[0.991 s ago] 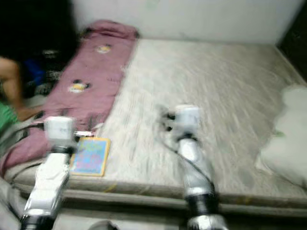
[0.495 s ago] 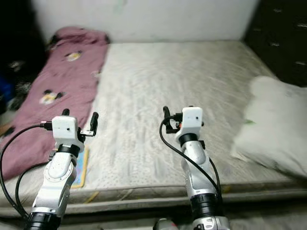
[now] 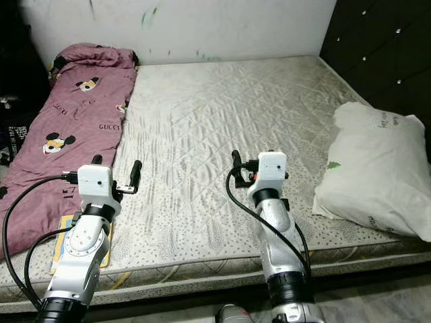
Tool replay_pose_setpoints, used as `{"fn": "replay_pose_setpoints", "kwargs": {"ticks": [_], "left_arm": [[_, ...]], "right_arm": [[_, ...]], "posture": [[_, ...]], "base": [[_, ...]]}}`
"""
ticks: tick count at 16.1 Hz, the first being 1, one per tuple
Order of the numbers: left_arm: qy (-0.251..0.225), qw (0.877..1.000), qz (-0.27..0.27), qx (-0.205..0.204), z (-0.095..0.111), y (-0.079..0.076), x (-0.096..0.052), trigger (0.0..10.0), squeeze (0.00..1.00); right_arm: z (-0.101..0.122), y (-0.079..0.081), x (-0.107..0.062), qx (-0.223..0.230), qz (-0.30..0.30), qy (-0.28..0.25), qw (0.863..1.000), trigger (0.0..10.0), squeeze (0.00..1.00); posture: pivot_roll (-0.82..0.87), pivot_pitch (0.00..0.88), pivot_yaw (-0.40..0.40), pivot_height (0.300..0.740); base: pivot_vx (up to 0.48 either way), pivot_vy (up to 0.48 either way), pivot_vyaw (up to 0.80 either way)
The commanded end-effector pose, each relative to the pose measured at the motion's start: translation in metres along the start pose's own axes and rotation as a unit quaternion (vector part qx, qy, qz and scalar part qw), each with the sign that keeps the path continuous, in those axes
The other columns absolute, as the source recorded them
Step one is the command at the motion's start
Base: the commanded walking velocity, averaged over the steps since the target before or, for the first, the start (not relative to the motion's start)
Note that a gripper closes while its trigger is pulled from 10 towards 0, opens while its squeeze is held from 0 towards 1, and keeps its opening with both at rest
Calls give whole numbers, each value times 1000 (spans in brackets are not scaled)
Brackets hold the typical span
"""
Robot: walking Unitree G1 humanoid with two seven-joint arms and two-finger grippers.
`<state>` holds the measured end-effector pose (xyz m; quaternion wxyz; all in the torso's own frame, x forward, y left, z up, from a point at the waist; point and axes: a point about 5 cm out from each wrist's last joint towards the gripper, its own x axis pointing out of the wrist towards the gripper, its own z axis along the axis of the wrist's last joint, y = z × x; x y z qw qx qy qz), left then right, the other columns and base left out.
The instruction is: Clean up the room
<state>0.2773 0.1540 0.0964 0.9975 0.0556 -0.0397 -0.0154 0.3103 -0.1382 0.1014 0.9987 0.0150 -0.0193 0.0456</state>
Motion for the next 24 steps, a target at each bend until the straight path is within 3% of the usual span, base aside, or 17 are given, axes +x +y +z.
{"fn": "replay_pose_setpoints", "kwargs": {"ticks": [1, 18, 24], "left_arm": [[-4, 1000, -2, 0, 2, 0, 3, 10000, 0], [-7, 1000, -4, -4, 2, 0, 4, 10000, 0], [-11, 1000, 12, -8, 2, 2, 5, 10000, 0]], "right_arm": [[2, -1, 2, 2, -3, -3, 1000, 10000, 0], [3, 0, 4, -3, -1, -6, 1000, 10000, 0], [2, -1, 4, -3, 0, -6, 1000, 10000, 0]], "posture": [[-87, 0, 28, 740], [-89, 0, 24, 740], [-89, 0, 22, 740]], "base": [[0, -244, -513], [0, -418, 0], [0, 0, 0]]}}
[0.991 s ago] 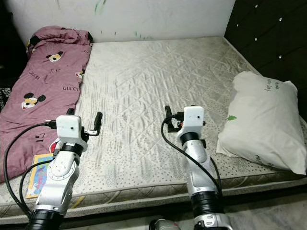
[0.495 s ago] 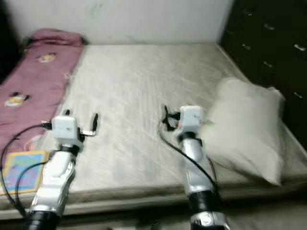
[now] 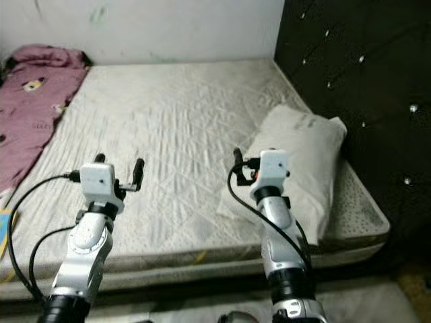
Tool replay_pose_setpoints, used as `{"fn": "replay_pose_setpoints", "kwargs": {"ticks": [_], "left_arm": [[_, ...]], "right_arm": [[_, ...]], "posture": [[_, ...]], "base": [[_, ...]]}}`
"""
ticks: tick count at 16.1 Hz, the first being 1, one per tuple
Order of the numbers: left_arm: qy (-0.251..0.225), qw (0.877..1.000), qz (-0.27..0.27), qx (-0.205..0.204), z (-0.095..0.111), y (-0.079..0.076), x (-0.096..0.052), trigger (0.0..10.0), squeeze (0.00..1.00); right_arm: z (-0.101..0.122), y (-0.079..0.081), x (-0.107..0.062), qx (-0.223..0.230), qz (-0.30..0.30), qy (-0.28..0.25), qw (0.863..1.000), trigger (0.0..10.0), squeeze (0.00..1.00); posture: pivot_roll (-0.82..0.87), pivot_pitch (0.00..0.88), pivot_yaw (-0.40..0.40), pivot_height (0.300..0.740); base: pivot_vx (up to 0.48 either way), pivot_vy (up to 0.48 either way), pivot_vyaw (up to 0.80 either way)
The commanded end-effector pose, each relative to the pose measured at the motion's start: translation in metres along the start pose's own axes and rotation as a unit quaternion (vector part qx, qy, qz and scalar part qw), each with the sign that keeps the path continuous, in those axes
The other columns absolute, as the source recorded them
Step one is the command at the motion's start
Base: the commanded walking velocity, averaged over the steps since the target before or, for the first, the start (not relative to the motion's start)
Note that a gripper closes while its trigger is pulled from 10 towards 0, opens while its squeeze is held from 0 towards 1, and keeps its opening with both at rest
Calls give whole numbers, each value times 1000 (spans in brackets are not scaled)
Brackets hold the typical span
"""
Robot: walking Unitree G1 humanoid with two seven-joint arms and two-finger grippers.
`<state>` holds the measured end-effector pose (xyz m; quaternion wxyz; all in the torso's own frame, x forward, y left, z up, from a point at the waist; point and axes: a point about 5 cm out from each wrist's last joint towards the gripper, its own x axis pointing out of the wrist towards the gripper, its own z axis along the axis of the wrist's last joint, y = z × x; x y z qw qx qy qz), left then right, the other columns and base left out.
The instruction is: Clean up the room
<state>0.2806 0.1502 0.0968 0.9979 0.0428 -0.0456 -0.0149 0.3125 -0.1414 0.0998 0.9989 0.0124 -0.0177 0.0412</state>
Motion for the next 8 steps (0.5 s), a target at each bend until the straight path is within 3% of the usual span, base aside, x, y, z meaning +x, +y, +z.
{"fn": "replay_pose_setpoints", "kwargs": {"ticks": [1, 8], "left_arm": [[-5, 1000, 11, 5, 2, 5, 1, 10000, 0], [-5, 1000, 4, 7, 2, 4, 2, 10000, 0]], "right_arm": [[4, 3, 2, -1, 5, -8, 1000, 10000, 0], [4, 4, 2, -6, 7, -10, 1000, 10000, 0]], "posture": [[-89, 0, 22, 740], [-90, 0, 21, 740]], "base": [[0, 0, 0], [0, 0, 0]]}}
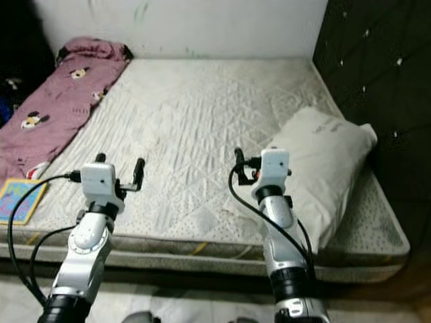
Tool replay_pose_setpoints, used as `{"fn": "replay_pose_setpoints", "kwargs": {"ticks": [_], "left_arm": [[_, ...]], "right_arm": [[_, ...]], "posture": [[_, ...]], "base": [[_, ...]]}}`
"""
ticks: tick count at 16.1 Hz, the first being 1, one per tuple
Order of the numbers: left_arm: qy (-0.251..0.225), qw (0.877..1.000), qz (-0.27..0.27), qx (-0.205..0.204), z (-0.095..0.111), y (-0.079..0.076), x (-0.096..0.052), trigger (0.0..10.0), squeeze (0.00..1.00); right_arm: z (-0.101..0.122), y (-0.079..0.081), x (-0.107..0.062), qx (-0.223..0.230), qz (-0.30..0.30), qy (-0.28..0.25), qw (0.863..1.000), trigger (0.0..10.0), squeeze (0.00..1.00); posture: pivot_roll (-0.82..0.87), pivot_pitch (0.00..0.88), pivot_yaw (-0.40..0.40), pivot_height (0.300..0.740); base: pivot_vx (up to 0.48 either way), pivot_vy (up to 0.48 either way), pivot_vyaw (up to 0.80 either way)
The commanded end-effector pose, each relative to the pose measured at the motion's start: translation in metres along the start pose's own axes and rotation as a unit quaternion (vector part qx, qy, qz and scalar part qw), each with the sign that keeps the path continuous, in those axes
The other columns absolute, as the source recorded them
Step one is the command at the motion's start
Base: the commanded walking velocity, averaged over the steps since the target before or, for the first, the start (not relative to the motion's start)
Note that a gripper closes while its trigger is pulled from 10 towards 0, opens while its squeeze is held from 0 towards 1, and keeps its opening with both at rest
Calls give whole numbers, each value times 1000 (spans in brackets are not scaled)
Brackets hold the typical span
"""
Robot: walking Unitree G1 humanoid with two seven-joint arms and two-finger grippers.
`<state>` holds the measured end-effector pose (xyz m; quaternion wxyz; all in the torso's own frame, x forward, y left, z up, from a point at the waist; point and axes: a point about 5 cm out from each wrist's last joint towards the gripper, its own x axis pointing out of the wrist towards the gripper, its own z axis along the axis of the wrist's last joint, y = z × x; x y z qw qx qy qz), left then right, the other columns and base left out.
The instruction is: Clean up the room
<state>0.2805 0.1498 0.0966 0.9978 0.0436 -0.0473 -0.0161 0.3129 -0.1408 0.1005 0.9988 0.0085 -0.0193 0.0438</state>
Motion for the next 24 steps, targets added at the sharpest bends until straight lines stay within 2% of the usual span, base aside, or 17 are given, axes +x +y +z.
{"fn": "replay_pose_setpoints", "kwargs": {"ticks": [1, 10, 20, 24], "left_arm": [[-4, 1000, 5, 6, 3, 4, 2, 10000, 0], [-8, 1000, -2, 10, 4, 2, 2, 10000, 0], [-7, 1000, -2, 6, 3, 2, 2, 10000, 0], [-14, 1000, -5, -6, 5, 1, 2, 10000, 0]], "right_arm": [[4, 4, 2, -3, 6, -10, 1000, 10000, 0], [3, 5, 3, -9, 13, -5, 1000, 10000, 0], [2, 5, 3, -7, 11, -4, 1000, 10000, 0], [1, 3, 3, -4, 6, -1, 1000, 10000, 0]], "posture": [[-90, 0, 22, 740], [-87, 0, 15, 740], [-89, 0, 15, 740], [-90, 0, 15, 740]], "base": [[0, 0, 0], [0, -62, 695], [0, -331, 0], [0, 0, 0]]}}
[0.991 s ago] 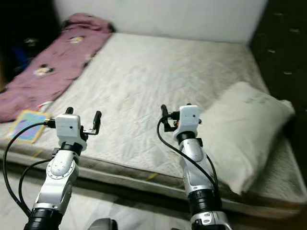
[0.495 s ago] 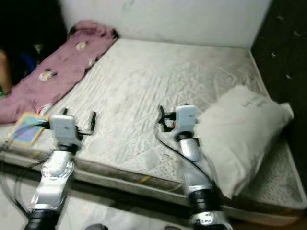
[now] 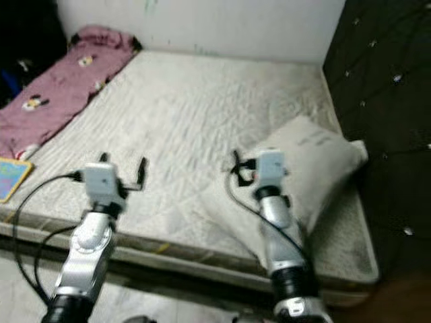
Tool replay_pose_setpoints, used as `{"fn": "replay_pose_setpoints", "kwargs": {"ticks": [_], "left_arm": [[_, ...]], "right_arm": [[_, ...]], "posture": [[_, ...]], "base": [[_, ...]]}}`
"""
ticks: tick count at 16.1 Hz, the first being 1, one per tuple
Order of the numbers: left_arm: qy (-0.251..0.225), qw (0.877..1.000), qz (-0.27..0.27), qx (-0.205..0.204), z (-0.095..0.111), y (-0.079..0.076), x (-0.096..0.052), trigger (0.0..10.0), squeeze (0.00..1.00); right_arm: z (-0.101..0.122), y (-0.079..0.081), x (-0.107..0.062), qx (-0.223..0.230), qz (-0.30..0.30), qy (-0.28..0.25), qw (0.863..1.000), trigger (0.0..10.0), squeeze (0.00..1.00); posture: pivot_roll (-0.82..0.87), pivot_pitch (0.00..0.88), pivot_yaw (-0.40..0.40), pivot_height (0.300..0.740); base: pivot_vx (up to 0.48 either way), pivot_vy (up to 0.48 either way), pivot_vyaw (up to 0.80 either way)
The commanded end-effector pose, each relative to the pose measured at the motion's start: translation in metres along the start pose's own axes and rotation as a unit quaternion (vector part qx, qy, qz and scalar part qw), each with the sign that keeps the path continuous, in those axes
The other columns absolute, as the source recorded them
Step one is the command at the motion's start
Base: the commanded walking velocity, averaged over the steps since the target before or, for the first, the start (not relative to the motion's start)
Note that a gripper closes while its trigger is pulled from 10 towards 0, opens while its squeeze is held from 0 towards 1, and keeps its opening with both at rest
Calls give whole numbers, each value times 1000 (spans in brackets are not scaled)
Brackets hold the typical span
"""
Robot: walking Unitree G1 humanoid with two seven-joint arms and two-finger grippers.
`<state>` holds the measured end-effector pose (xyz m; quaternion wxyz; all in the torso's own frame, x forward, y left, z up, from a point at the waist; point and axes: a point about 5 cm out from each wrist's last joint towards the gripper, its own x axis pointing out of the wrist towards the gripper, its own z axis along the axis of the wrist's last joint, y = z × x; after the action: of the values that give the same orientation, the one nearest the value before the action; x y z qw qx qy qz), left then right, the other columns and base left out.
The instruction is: Clean up the room
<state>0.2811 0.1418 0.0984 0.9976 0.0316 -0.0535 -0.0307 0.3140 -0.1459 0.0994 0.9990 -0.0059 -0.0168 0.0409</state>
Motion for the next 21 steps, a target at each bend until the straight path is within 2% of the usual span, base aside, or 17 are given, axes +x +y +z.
{"fn": "replay_pose_setpoints", "kwargs": {"ticks": [1, 11, 21], "left_arm": [[-8, 1000, 6, 9, 3, 9, 1, 10000, 0], [-8, 1000, -10, -2, 3, 7, 0, 10000, 0], [-3, 1000, 10, -1, 2, 10, 2, 10000, 0]], "right_arm": [[3, 9, 3, 11, 7, -3, 1000, 10000, 0], [1, 7, 2, 19, -1, 1, 1000, 10000, 0], [1, 8, 3, 11, 3, -1, 1000, 10000, 0]], "posture": [[-90, 0, 15, 740], [-84, 0, 19, 740], [-84, 0, 14, 740]], "base": [[0, 0, 0], [0, 0, -800], [0, 0, 0]]}}
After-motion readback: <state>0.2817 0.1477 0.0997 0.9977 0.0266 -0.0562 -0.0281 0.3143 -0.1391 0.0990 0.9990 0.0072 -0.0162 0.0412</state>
